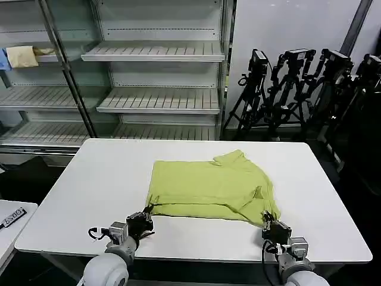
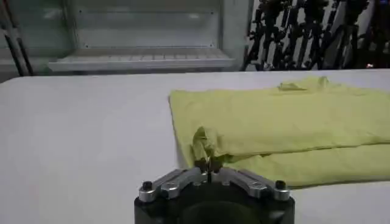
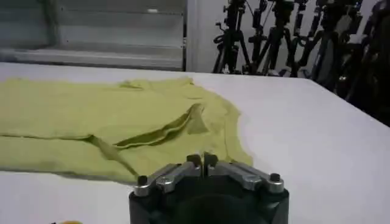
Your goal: Fold and organize the clothes.
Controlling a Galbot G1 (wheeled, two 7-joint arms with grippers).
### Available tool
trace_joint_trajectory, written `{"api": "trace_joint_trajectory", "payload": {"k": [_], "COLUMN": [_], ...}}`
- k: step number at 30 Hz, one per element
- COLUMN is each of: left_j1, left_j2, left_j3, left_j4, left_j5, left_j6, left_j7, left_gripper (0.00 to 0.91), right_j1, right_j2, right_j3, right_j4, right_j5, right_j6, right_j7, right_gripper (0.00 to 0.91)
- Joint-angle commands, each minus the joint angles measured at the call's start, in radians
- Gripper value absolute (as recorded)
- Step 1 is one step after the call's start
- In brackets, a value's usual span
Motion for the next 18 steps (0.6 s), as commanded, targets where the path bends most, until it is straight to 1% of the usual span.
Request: {"api": "trace_joint_trajectory", "payload": {"k": [1, 9, 15, 16, 17, 18], "left_j1": [0.121, 0.321, 0.396, 0.408, 0.413, 0.416], "left_j2": [-0.001, 0.009, 0.011, 0.015, 0.018, 0.020], "left_j3": [-0.022, -0.063, -0.088, -0.095, -0.100, -0.103], "left_j4": [-0.134, -0.299, -0.360, -0.366, -0.372, -0.374], "left_j5": [0.005, 0.056, 0.077, 0.078, 0.078, 0.078], "left_j6": [0.009, 0.000, 0.002, 0.004, 0.008, 0.013], "left_j7": [-0.006, -0.009, -0.015, -0.015, -0.015, -0.015], "left_gripper": [0.020, 0.020, 0.020, 0.081, 0.161, 0.655], "right_j1": [-0.080, -0.232, -0.314, -0.325, -0.329, -0.330], "right_j2": [0.000, -0.017, -0.014, -0.011, -0.011, -0.009], "right_j3": [0.011, 0.043, 0.043, 0.042, 0.041, 0.040], "right_j4": [0.083, 0.210, 0.245, 0.253, 0.256, 0.260], "right_j5": [0.000, -0.025, -0.057, -0.062, -0.064, -0.069], "right_j6": [-0.001, 0.009, 0.015, 0.014, 0.011, -0.001], "right_j7": [0.001, -0.001, -0.002, -0.001, 0.001, 0.005], "right_gripper": [0.000, 0.000, 0.000, 0.524, 0.524, 0.907]}}
